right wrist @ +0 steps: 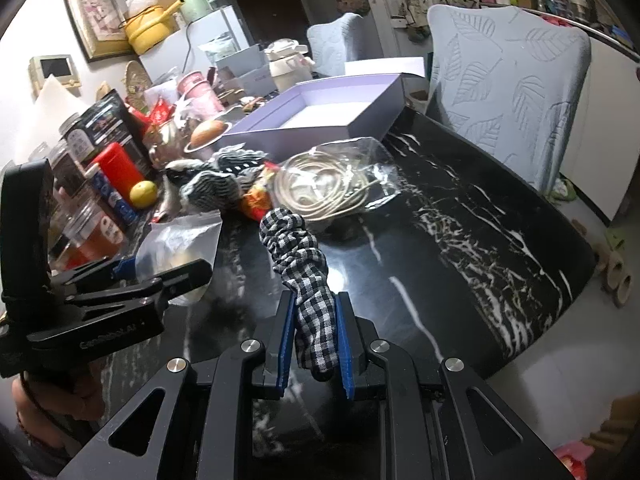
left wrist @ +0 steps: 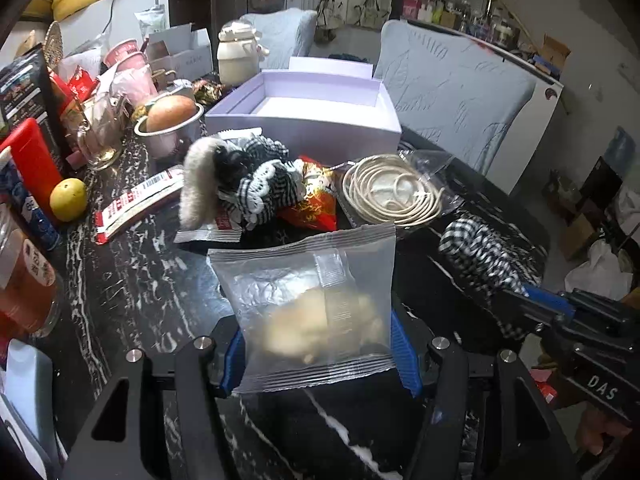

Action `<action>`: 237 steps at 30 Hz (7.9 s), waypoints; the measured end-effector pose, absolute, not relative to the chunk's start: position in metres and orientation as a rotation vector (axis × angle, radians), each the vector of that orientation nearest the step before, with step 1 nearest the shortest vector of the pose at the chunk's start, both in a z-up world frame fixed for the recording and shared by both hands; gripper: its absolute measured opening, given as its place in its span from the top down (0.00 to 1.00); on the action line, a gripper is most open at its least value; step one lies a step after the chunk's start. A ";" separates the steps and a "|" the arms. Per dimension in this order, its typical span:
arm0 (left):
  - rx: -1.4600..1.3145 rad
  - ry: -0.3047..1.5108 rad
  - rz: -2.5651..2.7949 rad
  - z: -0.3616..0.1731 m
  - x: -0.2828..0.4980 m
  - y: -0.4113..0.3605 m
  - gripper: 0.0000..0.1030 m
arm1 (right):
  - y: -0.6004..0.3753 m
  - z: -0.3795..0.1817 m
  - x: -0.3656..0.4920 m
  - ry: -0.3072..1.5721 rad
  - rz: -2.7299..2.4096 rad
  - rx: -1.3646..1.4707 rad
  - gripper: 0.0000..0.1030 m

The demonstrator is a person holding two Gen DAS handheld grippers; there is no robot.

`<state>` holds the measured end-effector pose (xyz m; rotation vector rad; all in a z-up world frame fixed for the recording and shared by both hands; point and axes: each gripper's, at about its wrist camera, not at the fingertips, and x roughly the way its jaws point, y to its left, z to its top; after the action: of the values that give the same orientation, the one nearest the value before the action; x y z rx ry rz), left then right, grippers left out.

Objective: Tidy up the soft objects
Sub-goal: 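Carry the zip bag with the left gripper into the box while the right carries the scrunchie there, then open both grippers and withdraw them from the gift box, then move the right gripper to the bagged white cable and grasp it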

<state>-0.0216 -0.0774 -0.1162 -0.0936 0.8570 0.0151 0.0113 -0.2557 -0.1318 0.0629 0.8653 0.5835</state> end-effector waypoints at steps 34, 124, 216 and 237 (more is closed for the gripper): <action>-0.040 0.639 -0.009 -0.026 0.008 -0.063 0.42 | -0.242 -0.048 0.029 0.699 0.600 0.029 0.81; 0.147 0.869 0.114 -0.064 0.320 -0.021 0.25 | -0.160 -0.062 0.332 0.868 0.516 -0.067 0.66; 0.015 0.716 0.012 -0.043 -0.030 -0.043 0.05 | -0.225 -0.049 0.010 0.715 0.508 -0.007 0.18; -0.087 0.780 0.045 -0.084 -0.007 -0.026 0.06 | -0.210 -0.115 0.056 0.863 0.487 -0.064 0.00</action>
<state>-0.0069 -0.0264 -0.0837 -0.0870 0.7795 0.0450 0.0559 -0.2105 -0.1152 -0.0637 0.8628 0.4869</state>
